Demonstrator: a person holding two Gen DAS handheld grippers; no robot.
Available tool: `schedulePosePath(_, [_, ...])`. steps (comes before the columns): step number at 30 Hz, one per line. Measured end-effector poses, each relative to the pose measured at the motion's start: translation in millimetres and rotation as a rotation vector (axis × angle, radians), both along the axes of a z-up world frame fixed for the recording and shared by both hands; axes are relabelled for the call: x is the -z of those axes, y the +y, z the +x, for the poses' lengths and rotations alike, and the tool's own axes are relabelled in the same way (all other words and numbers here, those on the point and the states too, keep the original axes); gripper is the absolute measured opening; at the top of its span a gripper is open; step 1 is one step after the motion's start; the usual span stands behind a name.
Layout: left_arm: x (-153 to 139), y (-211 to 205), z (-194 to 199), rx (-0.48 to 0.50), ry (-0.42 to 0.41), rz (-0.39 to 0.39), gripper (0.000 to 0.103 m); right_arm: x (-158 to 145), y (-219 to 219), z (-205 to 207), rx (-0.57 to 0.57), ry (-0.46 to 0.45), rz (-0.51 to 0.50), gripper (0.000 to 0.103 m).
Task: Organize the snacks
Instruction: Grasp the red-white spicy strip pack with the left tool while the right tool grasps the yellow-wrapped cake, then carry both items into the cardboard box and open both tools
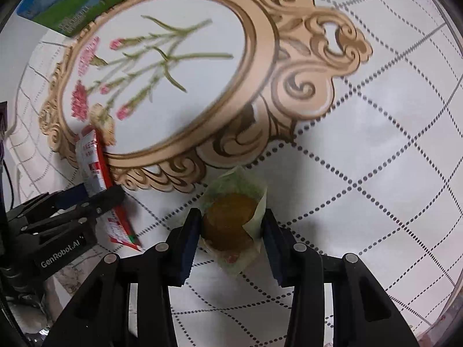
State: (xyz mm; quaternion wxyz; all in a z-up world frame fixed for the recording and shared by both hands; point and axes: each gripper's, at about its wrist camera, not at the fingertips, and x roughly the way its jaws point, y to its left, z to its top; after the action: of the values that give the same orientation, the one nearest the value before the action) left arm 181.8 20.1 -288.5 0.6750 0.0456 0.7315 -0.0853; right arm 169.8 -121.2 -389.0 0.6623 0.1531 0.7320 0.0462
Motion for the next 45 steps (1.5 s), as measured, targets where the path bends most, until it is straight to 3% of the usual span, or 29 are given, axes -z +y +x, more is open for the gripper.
schedulePosePath(3, [-5, -5, 4, -0.008, 0.004, -0.039, 0.048, -15, -1, 8, -0.012, -0.026, 0.009, 0.045])
schedulePosePath(5, [1, -7, 9, -0.023, 0.023, -0.067, 0.056, -19, -1, 14, -0.014, -0.033, 0.012, 0.045])
schedulePosePath(7, [17, -7, 9, -0.025, 0.085, -0.070, 0.063, -16, -2, 22, -0.025, -0.018, 0.011, 0.045])
schedulePosePath(10, [26, -9, 5, -0.012, 0.083, -0.053, 0.063, -6, -6, 31, -0.005, 0.015, 0.040, 0.048])
schedulePosePath(16, [23, -25, -7, -0.009, 0.026, 0.026, 0.046, 5, -5, 36, -0.028, 0.026, 0.029, 0.049])
schedulePosePath(24, [0, -45, -12, -0.005, -0.002, 0.037, 0.044, -3, -7, 23, -0.065, -0.020, 0.024, 0.044])
schedulePosePath(29, [-43, -64, -12, 0.019, -0.046, -0.016, 0.044, -34, -24, 20, -0.033, -0.070, 0.082, 0.044])
schedulePosePath(35, [-118, -94, 8, 0.038, -0.138, -0.129, 0.044, -103, -59, 39, -0.012, -0.179, 0.146, 0.044])
schedulePosePath(40, [-180, -115, 51, 0.042, -0.214, -0.230, 0.044, -157, -80, 68, 0.001, -0.274, 0.173, 0.044])
schedulePosePath(45, [-216, -117, 108, 0.059, -0.282, -0.234, 0.044, -208, -97, 119, 0.001, -0.380, 0.205, 0.044])
